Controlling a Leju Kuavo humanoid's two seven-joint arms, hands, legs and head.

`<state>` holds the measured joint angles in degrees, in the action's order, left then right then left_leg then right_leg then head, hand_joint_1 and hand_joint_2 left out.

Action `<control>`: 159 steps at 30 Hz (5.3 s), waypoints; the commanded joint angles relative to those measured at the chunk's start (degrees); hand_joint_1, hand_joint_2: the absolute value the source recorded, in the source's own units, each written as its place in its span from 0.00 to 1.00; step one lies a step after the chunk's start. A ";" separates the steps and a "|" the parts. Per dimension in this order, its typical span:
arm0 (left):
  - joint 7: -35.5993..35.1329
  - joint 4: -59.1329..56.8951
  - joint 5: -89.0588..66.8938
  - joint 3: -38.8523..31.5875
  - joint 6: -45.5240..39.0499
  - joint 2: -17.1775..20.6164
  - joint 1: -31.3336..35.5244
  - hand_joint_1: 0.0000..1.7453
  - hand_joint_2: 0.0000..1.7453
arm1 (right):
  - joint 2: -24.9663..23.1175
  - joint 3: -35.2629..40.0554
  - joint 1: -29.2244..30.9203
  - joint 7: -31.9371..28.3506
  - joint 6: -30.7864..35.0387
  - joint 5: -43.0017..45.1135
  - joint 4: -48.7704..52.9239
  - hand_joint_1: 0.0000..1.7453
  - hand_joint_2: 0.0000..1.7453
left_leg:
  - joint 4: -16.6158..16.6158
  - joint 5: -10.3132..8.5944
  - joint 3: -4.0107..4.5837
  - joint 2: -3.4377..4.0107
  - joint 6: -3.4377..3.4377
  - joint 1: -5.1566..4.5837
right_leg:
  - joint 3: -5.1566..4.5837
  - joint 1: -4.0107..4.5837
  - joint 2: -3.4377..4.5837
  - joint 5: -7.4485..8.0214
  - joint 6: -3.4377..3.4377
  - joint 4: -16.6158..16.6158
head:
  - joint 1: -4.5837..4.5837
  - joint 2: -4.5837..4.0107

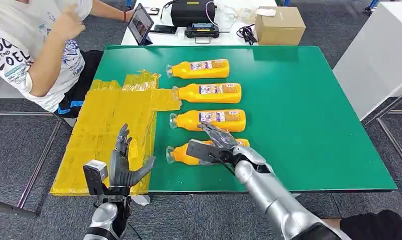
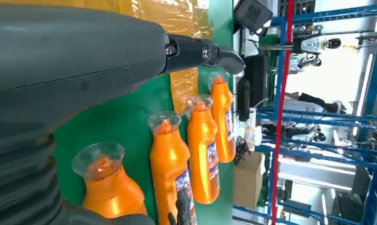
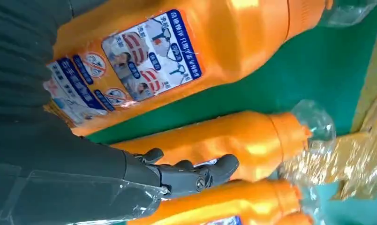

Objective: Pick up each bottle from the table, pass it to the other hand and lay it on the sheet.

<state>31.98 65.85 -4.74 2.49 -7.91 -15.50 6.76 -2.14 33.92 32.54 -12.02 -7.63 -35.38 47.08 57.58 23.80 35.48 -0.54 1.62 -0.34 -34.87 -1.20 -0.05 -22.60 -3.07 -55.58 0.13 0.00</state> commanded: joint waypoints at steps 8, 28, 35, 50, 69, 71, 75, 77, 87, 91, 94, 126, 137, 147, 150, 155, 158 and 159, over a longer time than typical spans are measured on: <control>-0.38 -7.12 1.51 0.25 0.05 1.60 4.55 0.00 1.00 | 2.69 12.34 12.89 0.49 -5.02 2.10 -13.69 0.00 1.00 | 0.00 0.07 -0.19 0.02 -0.09 0.04 | 0.20 0.05 -0.02 -0.06 0.12 0.00 | 0.00 0.00; -0.04 -9.96 3.56 0.93 0.13 2.12 5.95 0.00 1.00 | 5.62 23.03 17.05 -1.99 -12.41 9.79 -14.42 0.00 1.00 | 0.03 0.09 -0.19 -0.02 -0.10 0.04 | 0.22 0.06 -0.05 -0.09 0.13 -0.01 | 0.00 0.00; -0.04 -9.96 3.56 0.93 0.13 2.12 5.95 0.00 1.00 | 5.62 23.03 17.05 -1.99 -12.41 9.79 -14.42 0.00 1.00 | 0.06 0.14 -0.24 0.02 -0.11 0.06 | 0.27 0.08 -0.01 -0.12 0.13 -0.02 | 0.00 0.00; 0.32 -9.73 4.45 0.83 0.01 2.42 5.17 0.00 1.00 | 10.71 26.22 16.84 -1.22 -12.78 13.38 -8.76 0.00 1.00 | 0.06 0.12 -0.19 -0.01 -0.09 0.06 | 0.23 0.07 -0.04 -0.10 0.12 -0.02 | 0.00 0.00; -0.23 -9.35 3.26 0.29 -2.16 2.16 3.94 0.00 1.00 | 9.06 31.56 17.13 2.31 -10.81 10.39 -13.30 0.00 1.00 | 0.01 0.09 -0.17 0.04 -0.08 0.03 | 0.20 0.05 0.02 -0.06 0.10 0.01 | 0.00 0.00; -0.26 -10.06 3.67 -0.04 -1.52 1.91 3.85 0.00 1.00 | 9.29 32.34 17.21 2.50 -11.36 10.11 -13.84 0.00 1.00 | 0.00 0.07 -0.16 0.02 -0.07 0.02 | 0.19 0.04 0.00 -0.06 0.09 0.02 | 0.00 0.00; -0.06 -10.47 4.20 -0.16 -0.73 1.55 3.90 0.00 1.00 | 9.09 33.73 17.42 2.60 -12.33 9.44 -15.21 0.00 1.00 | 0.00 0.08 -0.17 -0.01 -0.08 0.01 | 0.20 0.04 -0.03 -0.07 0.09 0.01 | 0.00 0.00; -0.03 -10.70 4.54 -0.26 -0.26 1.39 3.92 0.00 1.00 | 8.44 34.46 17.40 2.80 -11.96 8.99 -16.26 0.00 1.00 | -0.01 0.10 -0.23 0.01 -0.09 0.04 | 0.26 0.06 -0.02 -0.08 0.11 0.04 | 0.00 0.00; -0.02 -8.21 5.16 -0.33 0.54 0.74 1.30 0.00 1.00 | 9.22 34.23 14.73 2.65 -8.00 8.31 -15.46 1.00 1.00 | -0.02 0.14 -0.34 0.02 -0.10 0.07 | 0.39 0.10 -0.01 -0.11 0.13 0.07 | 0.00 0.00; -0.04 -6.76 4.79 0.16 0.41 0.44 -0.10 0.00 1.00 | 11.80 33.18 12.75 2.51 -6.11 8.11 -11.68 1.00 1.00 | -0.03 0.10 -0.34 -0.10 -0.09 0.09 | 0.41 0.11 -0.14 -0.10 0.12 0.12 | 0.00 0.00; -0.05 -5.96 4.72 0.39 0.66 0.36 -0.70 0.00 1.00 | 13.23 28.28 9.06 1.12 -2.89 10.36 -7.83 1.00 1.00 | 0.03 0.13 -0.34 -0.13 -0.11 0.10 | 0.43 0.13 -0.18 -0.14 0.14 0.07 | -0.02 0.00; -0.70 5.04 10.76 -3.05 -0.66 1.25 -6.37 0.00 1.00 | -0.71 -14.41 -30.49 -12.50 36.62 -3.41 41.76 1.00 1.00 | -0.03 0.23 0.00 0.01 -0.12 0.09 | 0.03 0.08 0.01 -0.21 0.22 0.02 | -0.02 0.00; -0.89 5.06 10.49 -2.36 -0.37 1.12 -6.48 0.00 1.00 | -1.35 -14.91 -30.72 -14.00 36.97 -2.44 41.04 1.00 1.00 | -0.04 0.31 -0.26 0.04 -0.13 0.07 | 0.25 0.10 -0.01 -0.27 0.25 0.03 | 0.00 0.00; -5.07 0.21 21.10 -0.52 12.68 3.24 -4.38 0.00 1.00 | -2.14 -13.38 -30.66 -19.08 34.49 0.23 40.02 1.00 1.00 | -0.08 0.18 -0.08 0.04 -0.09 0.03 | 0.06 0.05 0.01 -0.15 0.20 0.08 | 0.00 0.00; -3.42 1.02 19.37 1.14 15.89 3.84 -4.53 0.00 1.00 | -3.16 -12.81 -30.06 -20.31 30.64 2.27 33.04 1.00 1.00 | -0.12 0.26 -0.34 0.08 -0.14 0.10 | 0.33 0.12 0.04 -0.20 0.27 0.14 | -0.02 0.00; -5.71 4.64 8.85 8.36 18.12 4.46 -5.63 0.00 1.00 | -8.27 -11.62 -27.68 -24.09 30.97 2.06 17.58 1.00 1.00 | -0.17 0.24 -0.32 0.12 -0.14 0.10 | 0.30 0.11 0.08 -0.17 0.25 0.18 | -0.02 0.00; -6.05 3.93 7.75 10.27 18.70 4.44 -5.99 0.00 1.00 | -8.88 -9.77 -26.64 -24.20 30.31 1.17 14.30 1.00 1.00 | -0.12 0.31 -0.40 0.23 -0.15 0.12 | 0.35 0.14 0.18 -0.21 0.28 0.12 | 0.00 0.00; -6.23 3.40 7.10 11.02 18.82 4.73 -5.89 0.00 1.00 | -9.09 -9.19 -26.52 -24.15 29.94 1.01 13.79 1.00 1.00 | -0.11 0.27 -0.29 0.18 -0.13 0.12 | 0.27 0.13 0.14 -0.18 0.25 0.13 | -0.02 0.00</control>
<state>26.97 71.06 4.79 6.20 10.34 -13.71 0.28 -7.80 21.11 1.27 -35.45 22.97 -33.96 77.67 57.54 23.95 35.57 -0.55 1.60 -0.33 -34.95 -1.19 -0.07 -22.73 -2.96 -55.57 0.11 0.00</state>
